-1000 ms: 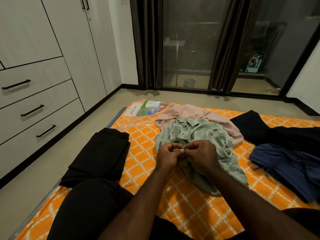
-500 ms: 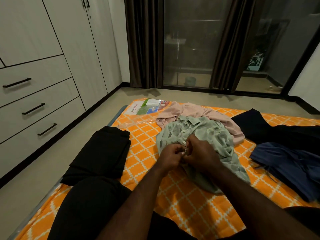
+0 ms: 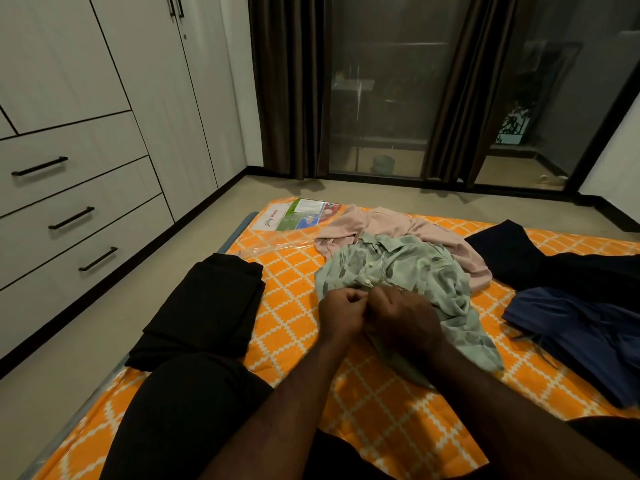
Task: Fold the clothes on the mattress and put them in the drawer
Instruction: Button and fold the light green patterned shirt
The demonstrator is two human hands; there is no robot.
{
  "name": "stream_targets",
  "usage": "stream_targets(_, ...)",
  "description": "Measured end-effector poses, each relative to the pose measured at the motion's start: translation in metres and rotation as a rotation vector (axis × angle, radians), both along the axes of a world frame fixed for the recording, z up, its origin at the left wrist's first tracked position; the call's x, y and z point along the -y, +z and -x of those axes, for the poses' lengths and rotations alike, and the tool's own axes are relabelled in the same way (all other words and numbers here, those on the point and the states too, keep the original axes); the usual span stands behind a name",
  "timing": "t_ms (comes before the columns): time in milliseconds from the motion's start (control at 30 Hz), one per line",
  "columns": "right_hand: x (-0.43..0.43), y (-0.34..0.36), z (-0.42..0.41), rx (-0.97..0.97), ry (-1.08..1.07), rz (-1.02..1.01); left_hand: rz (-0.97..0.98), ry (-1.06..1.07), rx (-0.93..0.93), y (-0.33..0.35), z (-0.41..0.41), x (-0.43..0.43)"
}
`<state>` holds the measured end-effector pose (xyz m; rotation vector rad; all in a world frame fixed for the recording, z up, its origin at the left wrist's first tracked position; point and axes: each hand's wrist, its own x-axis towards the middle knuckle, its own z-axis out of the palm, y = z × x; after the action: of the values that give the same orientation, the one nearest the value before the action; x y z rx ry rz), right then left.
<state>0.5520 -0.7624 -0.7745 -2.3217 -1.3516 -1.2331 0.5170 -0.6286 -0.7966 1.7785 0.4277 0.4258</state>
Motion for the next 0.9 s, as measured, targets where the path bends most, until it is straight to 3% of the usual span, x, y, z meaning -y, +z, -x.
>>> stream_targets(100,-0.003,0.004,0.003,-0.142,0.033,-0.028,0.112,0.034,-0.024,-0.006,0.0,0.001)
stream_targets(200,-0.002,0.011,0.005,-0.737,0.01,-0.217,0.347,0.04,0.033,-0.006,0.002,-0.001)
stream_targets(267,-0.003,0.012,0.006,-1.058,0.027,-0.481,0.435,0.029,0.076,-0.002,0.003,-0.003)
stream_targets(333,-0.002,0.015,0.008,-1.174,-0.009,-0.69,0.399,0.01,0.104,0.0,0.002,-0.002)
stream_targets(433,0.0,0.019,0.006,-1.3,0.01,-0.777,0.331,-0.046,0.134,0.002,0.004,0.0)
stream_targets(600,0.002,0.023,0.005,-1.406,0.07,-0.739,0.205,-0.082,0.15,0.001,0.004,-0.005)
stream_targets(900,0.012,0.03,-0.008,-1.123,-0.01,-0.401,-0.104,-0.131,0.16,0.0,0.004,-0.009)
